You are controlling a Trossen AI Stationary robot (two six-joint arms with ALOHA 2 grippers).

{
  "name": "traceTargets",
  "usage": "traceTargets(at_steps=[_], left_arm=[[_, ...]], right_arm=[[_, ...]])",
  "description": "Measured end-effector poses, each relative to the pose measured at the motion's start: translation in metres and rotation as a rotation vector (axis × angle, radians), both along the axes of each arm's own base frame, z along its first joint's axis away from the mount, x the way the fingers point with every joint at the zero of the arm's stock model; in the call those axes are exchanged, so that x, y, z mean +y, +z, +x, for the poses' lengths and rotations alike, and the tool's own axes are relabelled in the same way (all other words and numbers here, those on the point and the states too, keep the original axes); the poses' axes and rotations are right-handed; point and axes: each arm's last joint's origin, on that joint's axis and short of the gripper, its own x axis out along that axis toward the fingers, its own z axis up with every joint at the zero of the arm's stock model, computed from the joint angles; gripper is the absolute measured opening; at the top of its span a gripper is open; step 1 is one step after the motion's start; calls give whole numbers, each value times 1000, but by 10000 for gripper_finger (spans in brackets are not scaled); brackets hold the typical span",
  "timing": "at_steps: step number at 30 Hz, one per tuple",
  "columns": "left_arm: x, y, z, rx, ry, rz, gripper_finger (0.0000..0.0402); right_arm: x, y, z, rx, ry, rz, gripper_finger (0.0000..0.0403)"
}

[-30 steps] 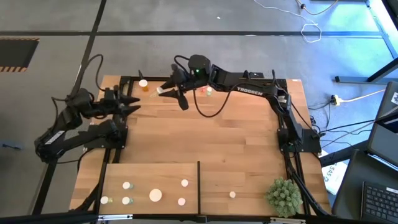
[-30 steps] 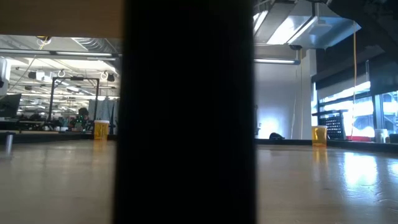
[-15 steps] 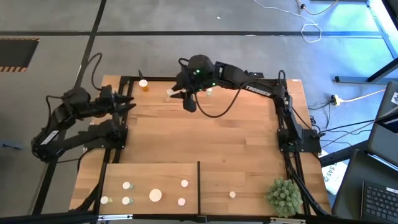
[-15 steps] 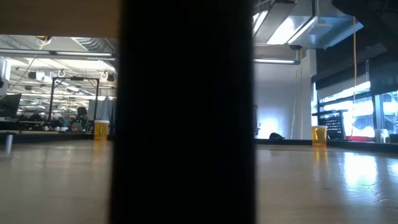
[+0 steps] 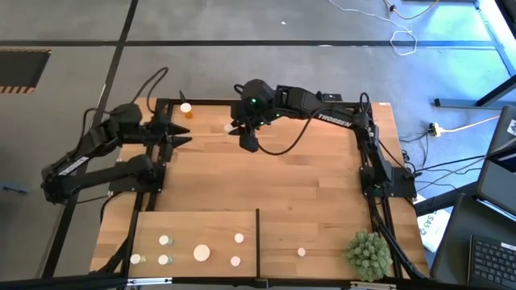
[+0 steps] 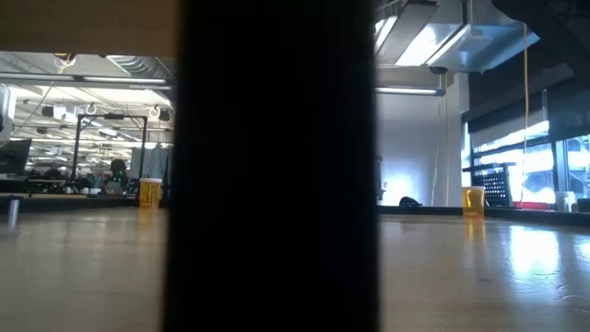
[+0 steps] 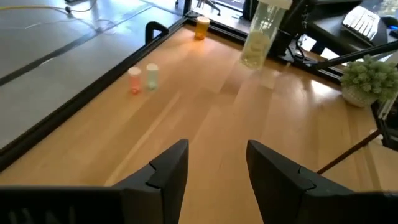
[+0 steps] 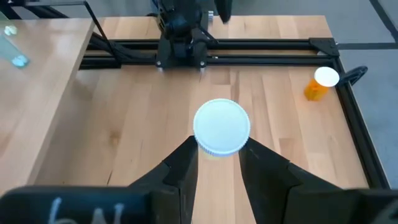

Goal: Pick and place medicine bottles onto shelf by color
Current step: Put the top right yellow pill bottle on the shelf aligned with the other yellow pill bottle

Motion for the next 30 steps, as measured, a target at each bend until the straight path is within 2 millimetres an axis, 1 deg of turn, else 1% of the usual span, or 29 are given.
traceTargets(at_steps=[3,7,13,20,24,27,30], left_arm=[[5,1,9,-8,-18,5,156],[11,3,20,-1,-53,66,156],[16,9,41,-70,-192,122,156],[24,9,65,-104,-223,161,156],[27,5,78,-93,-245,151,156],[28,2,86,-83,-260,143,156],[28,5,90,-122,-291,158,156]], right_arm=[[2,0,0,1,1,-4,117],[3,0,1,0,3,-10,117],[3,1,1,-12,14,-25,117],[5,2,3,-29,28,-36,117],[7,2,3,-28,30,-36,117],[8,2,3,-29,38,-41,117],[11,2,4,-30,53,-53,117]])
